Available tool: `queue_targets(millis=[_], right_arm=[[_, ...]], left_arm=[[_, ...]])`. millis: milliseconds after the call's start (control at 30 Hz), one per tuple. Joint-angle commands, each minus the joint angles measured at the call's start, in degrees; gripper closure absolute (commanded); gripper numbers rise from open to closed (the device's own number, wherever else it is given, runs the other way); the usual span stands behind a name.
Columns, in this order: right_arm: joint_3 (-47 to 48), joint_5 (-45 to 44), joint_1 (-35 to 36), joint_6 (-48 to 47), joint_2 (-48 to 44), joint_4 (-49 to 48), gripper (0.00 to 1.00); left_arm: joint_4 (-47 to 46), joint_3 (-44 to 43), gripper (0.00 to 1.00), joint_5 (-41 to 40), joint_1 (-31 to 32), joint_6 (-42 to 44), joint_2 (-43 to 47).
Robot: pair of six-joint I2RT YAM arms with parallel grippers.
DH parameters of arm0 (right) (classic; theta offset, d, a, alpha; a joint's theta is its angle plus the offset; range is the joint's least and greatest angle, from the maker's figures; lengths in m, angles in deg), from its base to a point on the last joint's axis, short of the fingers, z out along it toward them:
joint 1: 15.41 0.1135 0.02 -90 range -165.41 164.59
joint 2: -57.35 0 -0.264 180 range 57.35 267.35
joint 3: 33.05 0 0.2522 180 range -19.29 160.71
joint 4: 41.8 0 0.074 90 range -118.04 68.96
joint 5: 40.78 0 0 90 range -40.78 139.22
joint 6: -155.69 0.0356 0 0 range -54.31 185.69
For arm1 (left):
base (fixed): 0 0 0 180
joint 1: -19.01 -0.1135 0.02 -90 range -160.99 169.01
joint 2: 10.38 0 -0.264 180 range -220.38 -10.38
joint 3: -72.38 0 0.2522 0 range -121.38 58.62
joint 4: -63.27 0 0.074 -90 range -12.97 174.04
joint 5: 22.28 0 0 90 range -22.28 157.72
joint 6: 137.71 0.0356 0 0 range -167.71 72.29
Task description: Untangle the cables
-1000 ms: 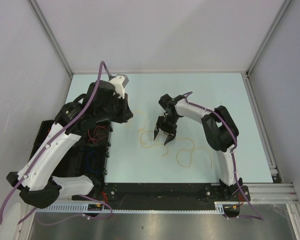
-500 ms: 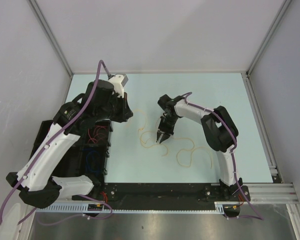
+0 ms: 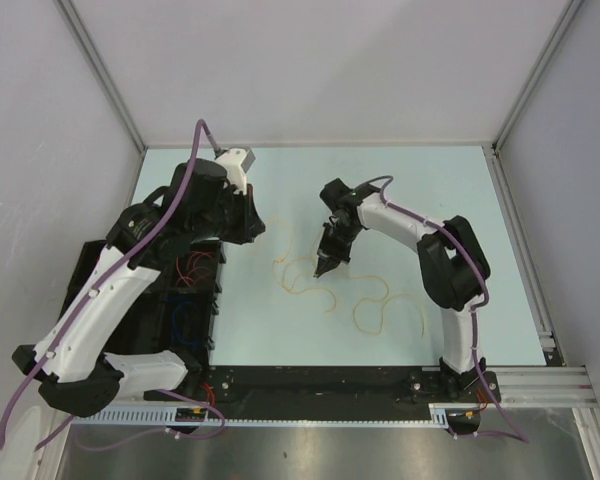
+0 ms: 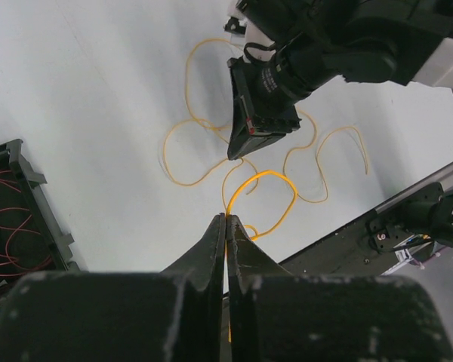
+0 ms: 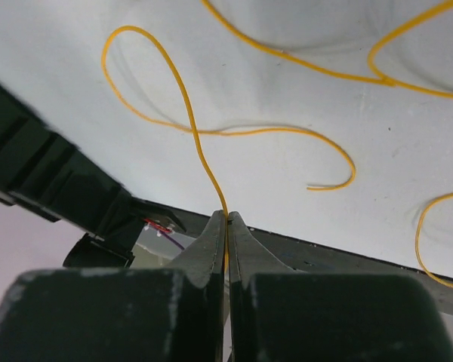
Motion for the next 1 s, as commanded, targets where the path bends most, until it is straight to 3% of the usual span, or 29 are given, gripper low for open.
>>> queue_targets(millis=[0,67,100,200,300,633,967], right_arm=[[5.0,-0.8,-2.5,-2.4,-7.0,1.7,1.0],[7.0,-0.4,-3.3,-4.3,-9.6,-0.3,1.0],[7.9,-1.1,-4.0,-5.2,-10.5,-0.5,1.0],[13.5,-4.4,-4.9,-9.3,-13.0,1.2,1.0],[19.5,-7.8,-5.4,-13.8,-14.5,4.5,1.0],[29.4,-16.1,-5.8,-23.2,-21.0,7.4,1.0],[22.7,-14.7,-6.2,-32.8,-32.9,-1.9,1.0]], left_arm=[[-0.4,-1.6,0.84,0.6,-0.7,0.0,-0.8],[0.7,-2.1,0.7,0.7,-1.1,0.4,-1.8],[0.9,-2.8,0.57,0.8,-1.2,0.5,-2.7],[1.8,-4.5,0.38,0.8,-1.3,0.5,-3.5],[2.4,-6.5,0.27,0.6,-1.7,0.1,-4.1],[5.2,-16.7,0.2,5.0,-2.9,-2.9,-6.5],[-2.1,-22.6,0.33,15.4,-3.5,-4.7,-8.6]])
